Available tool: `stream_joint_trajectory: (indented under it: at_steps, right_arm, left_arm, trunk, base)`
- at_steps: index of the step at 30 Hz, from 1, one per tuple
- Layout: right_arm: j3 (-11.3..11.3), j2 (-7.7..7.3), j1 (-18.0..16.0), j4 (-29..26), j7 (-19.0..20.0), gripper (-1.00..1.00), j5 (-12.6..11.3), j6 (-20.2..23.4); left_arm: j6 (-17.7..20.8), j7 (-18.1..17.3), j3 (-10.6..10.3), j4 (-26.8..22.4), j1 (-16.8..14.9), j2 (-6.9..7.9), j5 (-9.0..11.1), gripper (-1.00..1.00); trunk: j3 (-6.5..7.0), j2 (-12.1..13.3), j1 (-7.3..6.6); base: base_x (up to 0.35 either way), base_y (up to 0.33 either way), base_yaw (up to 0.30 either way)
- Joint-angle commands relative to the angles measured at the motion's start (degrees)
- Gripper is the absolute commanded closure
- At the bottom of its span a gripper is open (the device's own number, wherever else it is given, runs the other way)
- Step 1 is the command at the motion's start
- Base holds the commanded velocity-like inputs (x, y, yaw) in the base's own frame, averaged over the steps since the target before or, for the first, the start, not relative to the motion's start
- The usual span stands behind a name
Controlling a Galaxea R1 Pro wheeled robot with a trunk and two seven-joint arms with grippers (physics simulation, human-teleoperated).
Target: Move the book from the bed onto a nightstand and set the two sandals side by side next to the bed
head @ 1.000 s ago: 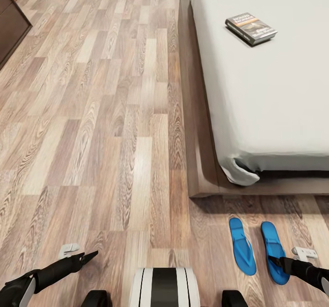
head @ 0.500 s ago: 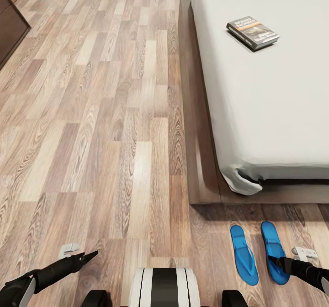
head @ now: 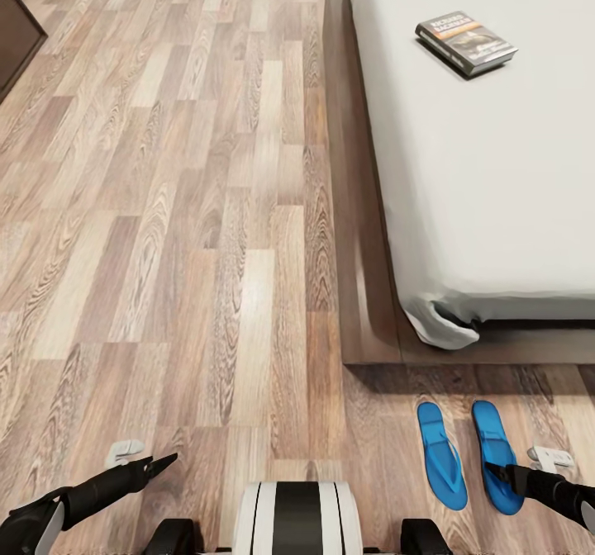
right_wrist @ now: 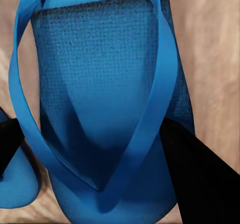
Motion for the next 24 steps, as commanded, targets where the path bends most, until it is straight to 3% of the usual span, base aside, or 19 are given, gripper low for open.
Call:
stream_joint_trajectory:
  at_steps: [1, 10, 16, 21, 24]
  right_arm:
    - [0.21, -0.06, -0.03, -0.06, -0.04, 1.00, -0.68, 0.35]
    - [0.21, -0.06, -0.03, -0.06, 0.03, 1.00, -0.68, 0.35]
    - [0.21, -0.06, -0.03, -0.19, 0.05, 1.00, -0.68, 0.35]
    - [-0.05, -0.09, -0.03, -0.22, 1.80, 1.00, -0.65, -0.79]
    - [-0.05, 0.01, -0.03, -0.30, 0.81, 1.00, -0.67, 0.05]
  left_arm:
    - [0.53, -0.41, 0.41, -0.07, -0.04, -0.06, -0.41, -1.00]
    - [0.53, -0.41, 0.40, -0.07, -0.04, -0.06, -0.42, -1.00]
    - [0.53, -0.41, 0.41, -0.07, -0.04, -0.06, -0.42, -1.00]
    - [0.50, -0.67, 0.41, 1.37, 1.60, -1.69, -0.42, -1.00]
    - [0.45, -0.62, 0.40, 1.68, 1.75, -2.32, -0.46, -1.00]
  trunk:
    - [-0.26, -0.03, 0.01]
    - [-2.25, -0.15, 0.25]
    - [-2.25, -0.15, 0.25]
    - [-2.25, -0.15, 0.25]
    - [-2.25, -0.15, 0.25]
  base:
    - [0.000, 0.000, 0.000]
    - [0.000, 0.000, 0.000]
    - [0.000, 0.000, 0.000]
    - [0.000, 0.000, 0.000]
    - [0.000, 0.000, 0.000]
